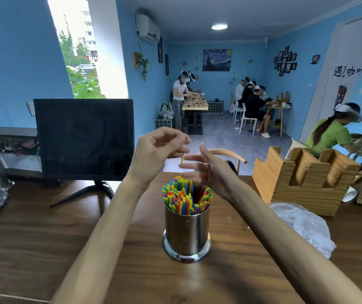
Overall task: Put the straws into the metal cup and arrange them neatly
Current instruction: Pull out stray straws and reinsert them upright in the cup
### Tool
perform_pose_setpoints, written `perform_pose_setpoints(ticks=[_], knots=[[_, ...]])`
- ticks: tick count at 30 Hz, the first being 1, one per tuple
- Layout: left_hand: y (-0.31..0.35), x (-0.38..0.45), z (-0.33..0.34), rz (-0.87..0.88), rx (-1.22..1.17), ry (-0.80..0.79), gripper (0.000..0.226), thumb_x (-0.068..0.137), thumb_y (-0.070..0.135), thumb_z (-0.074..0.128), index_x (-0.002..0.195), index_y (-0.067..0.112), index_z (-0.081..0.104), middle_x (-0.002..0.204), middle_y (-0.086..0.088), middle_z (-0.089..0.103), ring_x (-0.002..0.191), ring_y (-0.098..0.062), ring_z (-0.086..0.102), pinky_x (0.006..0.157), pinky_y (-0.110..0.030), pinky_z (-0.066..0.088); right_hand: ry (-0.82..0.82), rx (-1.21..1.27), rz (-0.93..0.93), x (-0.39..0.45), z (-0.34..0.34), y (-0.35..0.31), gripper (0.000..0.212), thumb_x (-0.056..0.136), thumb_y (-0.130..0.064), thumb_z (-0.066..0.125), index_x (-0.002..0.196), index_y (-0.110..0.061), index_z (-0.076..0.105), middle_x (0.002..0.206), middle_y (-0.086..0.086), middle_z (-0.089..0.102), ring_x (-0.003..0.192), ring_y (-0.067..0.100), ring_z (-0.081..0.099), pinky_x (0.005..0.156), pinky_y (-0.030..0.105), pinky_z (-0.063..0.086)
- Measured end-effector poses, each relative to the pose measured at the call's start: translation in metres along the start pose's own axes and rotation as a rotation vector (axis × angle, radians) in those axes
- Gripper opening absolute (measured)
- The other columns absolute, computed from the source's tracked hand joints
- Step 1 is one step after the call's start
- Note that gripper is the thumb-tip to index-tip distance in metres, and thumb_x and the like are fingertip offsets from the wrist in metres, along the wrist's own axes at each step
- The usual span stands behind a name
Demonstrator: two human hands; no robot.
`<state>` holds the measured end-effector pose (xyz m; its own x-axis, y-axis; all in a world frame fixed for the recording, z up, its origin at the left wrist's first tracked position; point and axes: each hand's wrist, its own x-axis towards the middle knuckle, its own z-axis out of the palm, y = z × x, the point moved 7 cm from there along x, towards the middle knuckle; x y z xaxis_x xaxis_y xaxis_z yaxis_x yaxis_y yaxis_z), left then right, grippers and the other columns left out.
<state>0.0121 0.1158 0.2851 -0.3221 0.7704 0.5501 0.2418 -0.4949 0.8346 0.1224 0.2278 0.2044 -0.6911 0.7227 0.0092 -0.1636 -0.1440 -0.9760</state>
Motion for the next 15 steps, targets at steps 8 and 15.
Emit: perform_pose_setpoints(ticks=[8, 15], knots=[[-0.054, -0.027, 0.019, -0.220, 0.090, -0.288, 0.007, 0.088, 0.007, 0.073, 0.088, 0.002, 0.077, 0.080, -0.009, 0.076, 0.077, -0.012, 0.071, 0.071, -0.018, 0.054, 0.067, 0.206, -0.053, 0.010, -0.018, -0.020, 0.047, 0.095, -0.011, 0.067, 0.138, -0.002, 0.051, 0.101, 0.013, 0.077, 0.081, 0.026, 0.076, 0.057, 0.022, 0.059], [-0.109, -0.022, 0.000, -0.301, 0.334, -0.155, 0.009, 0.093, 0.022, 0.072, 0.098, 0.021, 0.080, 0.091, 0.011, 0.077, 0.092, -0.006, 0.071, 0.077, -0.018, 0.052, 0.286, -0.542, -0.570, 0.005, -0.021, -0.044, 0.068, 0.099, -0.008, 0.063, 0.155, -0.030, 0.030, 0.102, 0.004, 0.070, 0.068, 0.017, 0.075, 0.062, 0.034, 0.060]])
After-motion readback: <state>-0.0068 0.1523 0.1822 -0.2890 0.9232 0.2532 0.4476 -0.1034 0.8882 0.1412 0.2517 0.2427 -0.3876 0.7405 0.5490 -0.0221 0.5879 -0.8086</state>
